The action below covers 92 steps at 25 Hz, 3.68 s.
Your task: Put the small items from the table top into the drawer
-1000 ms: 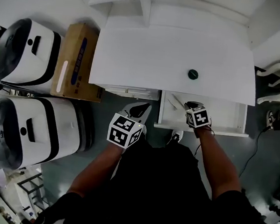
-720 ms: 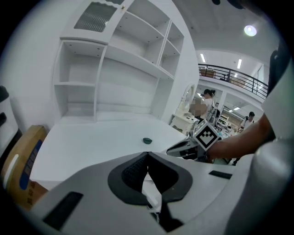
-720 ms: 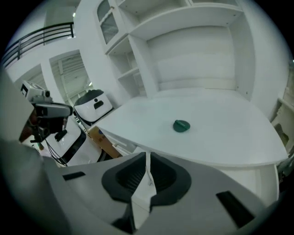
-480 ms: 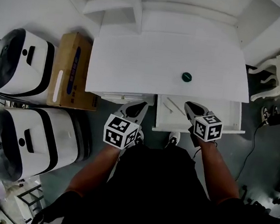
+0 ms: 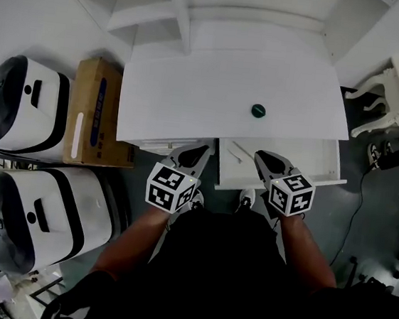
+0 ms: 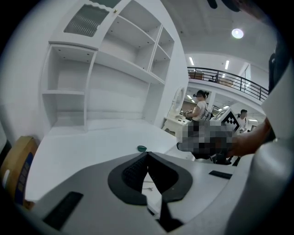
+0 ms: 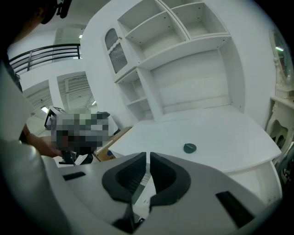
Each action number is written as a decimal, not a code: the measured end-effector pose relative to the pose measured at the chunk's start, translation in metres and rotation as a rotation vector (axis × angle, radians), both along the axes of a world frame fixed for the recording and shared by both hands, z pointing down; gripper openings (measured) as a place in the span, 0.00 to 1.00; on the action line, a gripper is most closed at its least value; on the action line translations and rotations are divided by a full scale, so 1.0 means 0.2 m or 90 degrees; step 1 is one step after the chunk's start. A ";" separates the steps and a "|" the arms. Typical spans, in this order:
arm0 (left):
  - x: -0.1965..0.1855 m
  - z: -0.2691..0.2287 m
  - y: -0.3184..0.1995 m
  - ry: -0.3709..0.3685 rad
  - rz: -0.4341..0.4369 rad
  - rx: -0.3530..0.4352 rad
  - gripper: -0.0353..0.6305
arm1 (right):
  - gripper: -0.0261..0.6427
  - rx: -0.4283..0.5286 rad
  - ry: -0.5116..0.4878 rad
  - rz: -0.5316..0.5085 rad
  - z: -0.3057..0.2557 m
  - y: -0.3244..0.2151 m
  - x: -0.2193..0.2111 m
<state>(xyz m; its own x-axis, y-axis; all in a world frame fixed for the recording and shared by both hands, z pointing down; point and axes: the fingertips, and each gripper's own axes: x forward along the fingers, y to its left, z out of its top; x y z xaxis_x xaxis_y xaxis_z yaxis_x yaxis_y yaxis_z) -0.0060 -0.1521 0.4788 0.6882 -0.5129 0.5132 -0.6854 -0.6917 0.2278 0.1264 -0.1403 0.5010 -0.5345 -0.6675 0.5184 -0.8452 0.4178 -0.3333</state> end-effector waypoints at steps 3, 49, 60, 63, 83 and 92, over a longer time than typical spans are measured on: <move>0.02 -0.01 0.00 0.003 0.015 0.004 0.07 | 0.10 0.000 -0.006 0.024 0.00 0.00 0.03; -0.08 0.14 -0.05 -0.061 -0.048 -0.052 0.07 | 0.11 -0.019 0.248 -0.027 0.51 -0.48 0.30; -0.17 0.18 0.01 -0.068 -0.092 -0.072 0.07 | 0.17 -0.053 0.322 -0.108 0.72 -0.74 0.32; -0.18 0.19 0.01 -0.068 -0.102 -0.075 0.07 | 0.17 -0.063 0.337 -0.132 0.75 -0.78 0.30; -0.16 0.18 0.06 -0.066 -0.112 -0.078 0.07 | 0.13 -0.130 0.256 -0.101 0.83 -0.83 0.32; -0.13 0.17 0.08 -0.066 -0.101 -0.077 0.07 | 0.11 -0.117 0.264 -0.103 0.80 -0.81 0.31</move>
<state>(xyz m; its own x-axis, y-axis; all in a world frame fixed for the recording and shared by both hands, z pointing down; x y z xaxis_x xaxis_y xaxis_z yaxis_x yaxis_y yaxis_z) -0.0321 -0.1362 0.5129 0.5447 -0.5409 0.6409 -0.8071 -0.5457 0.2254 0.1887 -0.3026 0.6608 -0.3468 -0.4703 0.8115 -0.8518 0.5201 -0.0626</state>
